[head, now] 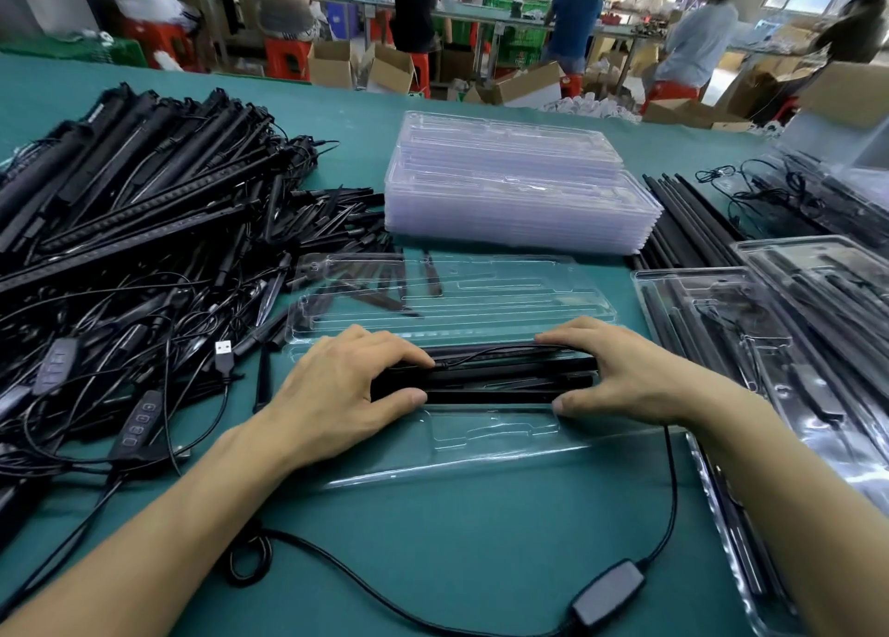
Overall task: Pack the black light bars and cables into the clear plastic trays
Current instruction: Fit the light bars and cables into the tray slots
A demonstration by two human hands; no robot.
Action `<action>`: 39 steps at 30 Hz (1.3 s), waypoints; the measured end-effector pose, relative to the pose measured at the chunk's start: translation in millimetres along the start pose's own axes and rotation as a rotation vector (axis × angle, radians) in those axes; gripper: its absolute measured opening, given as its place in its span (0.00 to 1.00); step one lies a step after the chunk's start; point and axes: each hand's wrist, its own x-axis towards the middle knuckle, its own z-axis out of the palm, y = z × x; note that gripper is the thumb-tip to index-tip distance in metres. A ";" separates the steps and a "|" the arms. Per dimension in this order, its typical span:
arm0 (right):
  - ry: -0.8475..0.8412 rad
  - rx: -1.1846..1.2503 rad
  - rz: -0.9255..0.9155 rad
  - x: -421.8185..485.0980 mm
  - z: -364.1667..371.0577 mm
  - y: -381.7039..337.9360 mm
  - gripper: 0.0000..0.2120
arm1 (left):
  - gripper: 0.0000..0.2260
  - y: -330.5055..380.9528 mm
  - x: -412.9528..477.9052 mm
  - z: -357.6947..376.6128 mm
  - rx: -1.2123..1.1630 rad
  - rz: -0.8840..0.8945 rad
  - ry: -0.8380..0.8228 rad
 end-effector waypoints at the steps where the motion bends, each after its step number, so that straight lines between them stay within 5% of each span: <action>1: 0.004 0.013 -0.001 0.8 -0.1 0.9 0.36 | 0.15 0.1 -0.3 -0.1 0.001 -0.007 -0.004; 15: -0.036 -0.098 0.055 5.9 0.1 -0.5 0.35 | 0.27 -0.3 0.2 2.5 0.002 -0.105 0.030; 20: 0.107 -0.002 -0.003 -6.1 6.8 0.1 0.26 | 0.18 2.8 -0.1 2.9 0.026 -0.127 0.036; 26: 0.256 0.132 -0.088 -13.7 16.5 -4.0 0.05 | 0.04 -0.8 1.1 -3.8 -0.272 -0.158 0.071; 39: 0.159 0.111 -0.046 -20.3 12.4 -8.4 0.07 | 0.02 -6.8 -1.4 -2.5 -0.206 0.007 0.058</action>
